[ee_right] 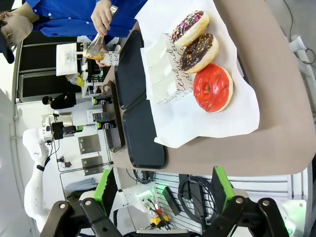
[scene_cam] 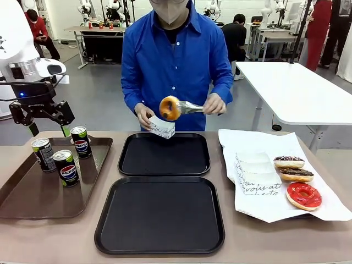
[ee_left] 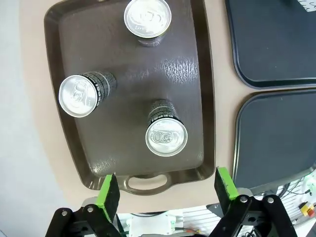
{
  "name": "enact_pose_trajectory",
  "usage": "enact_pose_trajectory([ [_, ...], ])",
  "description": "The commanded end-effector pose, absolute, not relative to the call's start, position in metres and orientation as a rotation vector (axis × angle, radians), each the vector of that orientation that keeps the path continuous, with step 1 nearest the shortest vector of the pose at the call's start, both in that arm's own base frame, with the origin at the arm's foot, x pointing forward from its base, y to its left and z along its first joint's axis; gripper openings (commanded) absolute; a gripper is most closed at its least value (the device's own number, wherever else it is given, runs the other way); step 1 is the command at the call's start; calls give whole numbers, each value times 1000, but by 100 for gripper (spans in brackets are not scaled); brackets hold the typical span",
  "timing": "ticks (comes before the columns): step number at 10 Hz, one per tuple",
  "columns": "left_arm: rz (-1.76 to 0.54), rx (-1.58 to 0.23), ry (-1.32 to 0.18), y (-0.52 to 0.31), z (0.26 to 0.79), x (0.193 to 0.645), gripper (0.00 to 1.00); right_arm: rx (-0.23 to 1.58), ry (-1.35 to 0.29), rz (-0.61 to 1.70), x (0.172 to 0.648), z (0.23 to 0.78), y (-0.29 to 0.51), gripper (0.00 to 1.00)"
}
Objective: Set up donuts and drinks on trays.
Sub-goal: Pick up one Pepsi coke and place it on the Flat Tray.
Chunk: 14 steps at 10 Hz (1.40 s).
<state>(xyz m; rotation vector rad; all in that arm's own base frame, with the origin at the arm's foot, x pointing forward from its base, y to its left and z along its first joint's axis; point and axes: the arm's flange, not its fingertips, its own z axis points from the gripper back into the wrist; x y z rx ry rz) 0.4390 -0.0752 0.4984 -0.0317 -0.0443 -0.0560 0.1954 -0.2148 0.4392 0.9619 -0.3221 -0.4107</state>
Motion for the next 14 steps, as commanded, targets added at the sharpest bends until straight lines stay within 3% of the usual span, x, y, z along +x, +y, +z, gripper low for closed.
enact_pose_trajectory([
  [1,-63,-21,-38,-74,506,433,100,968,-314,-408,195,438,-214,100],
  [5,-58,-35,-40,-75,503,435,100,968,-314,-408,195,438,-214,100],
  [10,-27,56,-82,-90,448,419,100,968,-314,-408,195,438,-214,100],
  [14,-7,22,-129,-88,429,439,100,968,-314,-408,195,438,-214,100],
])
